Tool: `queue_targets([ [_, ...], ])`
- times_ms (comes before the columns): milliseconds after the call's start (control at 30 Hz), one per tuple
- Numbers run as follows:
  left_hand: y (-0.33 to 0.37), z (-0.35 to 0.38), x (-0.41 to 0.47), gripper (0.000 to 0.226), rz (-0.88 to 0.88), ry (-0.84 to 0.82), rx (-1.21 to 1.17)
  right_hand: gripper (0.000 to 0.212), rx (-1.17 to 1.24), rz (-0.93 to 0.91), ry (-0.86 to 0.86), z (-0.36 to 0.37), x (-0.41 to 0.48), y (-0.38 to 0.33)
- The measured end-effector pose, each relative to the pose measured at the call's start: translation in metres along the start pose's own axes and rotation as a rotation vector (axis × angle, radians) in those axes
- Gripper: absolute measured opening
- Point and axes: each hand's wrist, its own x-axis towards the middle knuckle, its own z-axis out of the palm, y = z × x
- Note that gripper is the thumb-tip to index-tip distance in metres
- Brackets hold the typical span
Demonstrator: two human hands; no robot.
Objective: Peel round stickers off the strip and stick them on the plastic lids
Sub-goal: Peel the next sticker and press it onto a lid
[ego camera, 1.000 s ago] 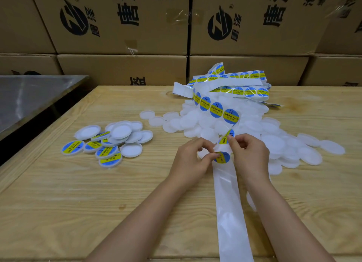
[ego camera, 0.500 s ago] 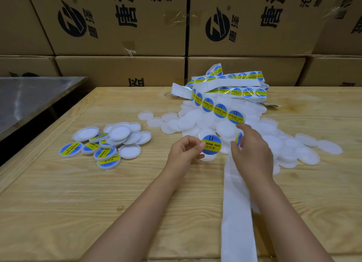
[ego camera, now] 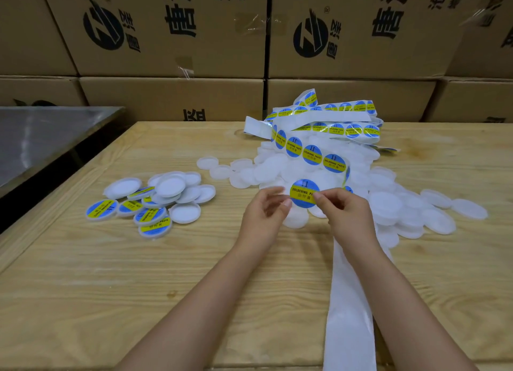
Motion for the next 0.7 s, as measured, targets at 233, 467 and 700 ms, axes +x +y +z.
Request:
queue_targets([
  [233,-0.017,-0.001,-0.005,0.023,0.35,-0.118,1.025,0.017,0.036,0.0,0.118,-0.001,0.002,0.001],
  [467,-0.009,-0.009,-0.002,0.007,0.48,-0.05,0.972,0.042,-0.305,-0.242,-0.139,0.003,-0.007,0.002],
  [700,-0.001,-0.008,-0.003,0.018,0.496,0.016,0.602,0.048,-0.34,-0.328,-0.211,0.009,-0.012,0.003],
])
